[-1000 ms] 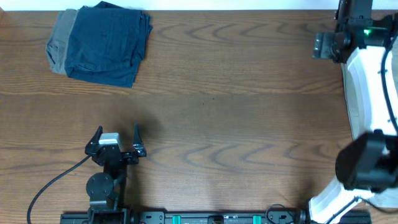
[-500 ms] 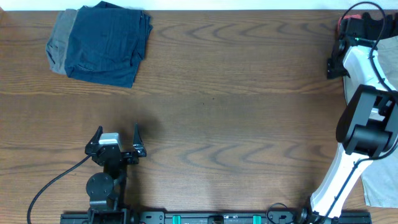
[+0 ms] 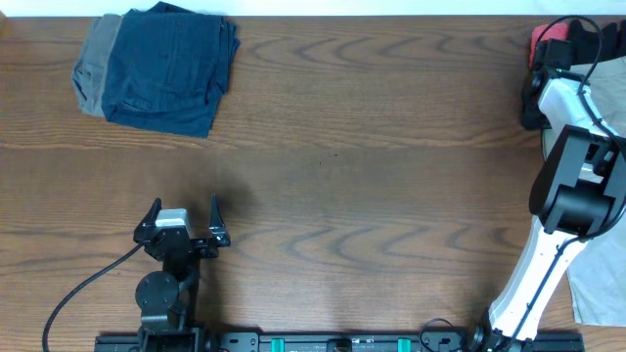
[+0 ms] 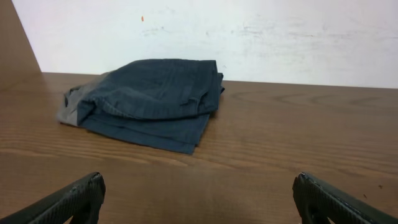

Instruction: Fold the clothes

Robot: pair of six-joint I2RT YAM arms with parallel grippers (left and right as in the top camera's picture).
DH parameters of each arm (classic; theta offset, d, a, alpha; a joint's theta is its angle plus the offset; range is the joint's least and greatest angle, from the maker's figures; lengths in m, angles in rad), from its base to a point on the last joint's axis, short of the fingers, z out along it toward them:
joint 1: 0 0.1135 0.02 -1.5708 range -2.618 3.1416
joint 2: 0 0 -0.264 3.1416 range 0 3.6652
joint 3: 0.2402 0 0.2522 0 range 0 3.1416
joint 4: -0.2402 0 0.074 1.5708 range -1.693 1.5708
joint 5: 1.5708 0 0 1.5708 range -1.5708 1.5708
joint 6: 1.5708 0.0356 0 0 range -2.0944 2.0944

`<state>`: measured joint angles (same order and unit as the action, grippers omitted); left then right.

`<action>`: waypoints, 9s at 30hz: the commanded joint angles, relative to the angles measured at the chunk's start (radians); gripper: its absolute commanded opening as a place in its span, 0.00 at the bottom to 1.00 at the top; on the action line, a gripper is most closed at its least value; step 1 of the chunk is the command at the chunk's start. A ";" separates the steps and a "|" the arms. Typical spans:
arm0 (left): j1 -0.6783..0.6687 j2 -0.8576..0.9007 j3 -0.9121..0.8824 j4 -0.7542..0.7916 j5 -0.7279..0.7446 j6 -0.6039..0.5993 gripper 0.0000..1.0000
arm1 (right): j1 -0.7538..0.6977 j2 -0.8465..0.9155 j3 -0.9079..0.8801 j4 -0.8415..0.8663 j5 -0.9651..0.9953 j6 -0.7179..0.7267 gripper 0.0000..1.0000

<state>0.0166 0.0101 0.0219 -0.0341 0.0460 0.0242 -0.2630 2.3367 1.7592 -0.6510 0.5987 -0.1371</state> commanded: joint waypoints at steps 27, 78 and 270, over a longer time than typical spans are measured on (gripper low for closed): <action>-0.004 -0.006 -0.018 -0.036 -0.013 0.006 0.98 | 0.003 0.010 0.148 -0.139 -0.061 0.144 0.24; -0.004 -0.006 -0.018 -0.035 -0.013 0.006 0.98 | 0.898 -0.320 0.142 -0.342 -0.693 0.399 0.16; -0.004 -0.006 -0.018 -0.035 -0.013 0.006 0.98 | 1.002 -0.336 -0.409 0.221 -0.954 0.631 0.01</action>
<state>0.0166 0.0101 0.0219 -0.0341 0.0460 0.0242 0.6960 1.9518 1.3468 -0.4484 -0.3363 0.4686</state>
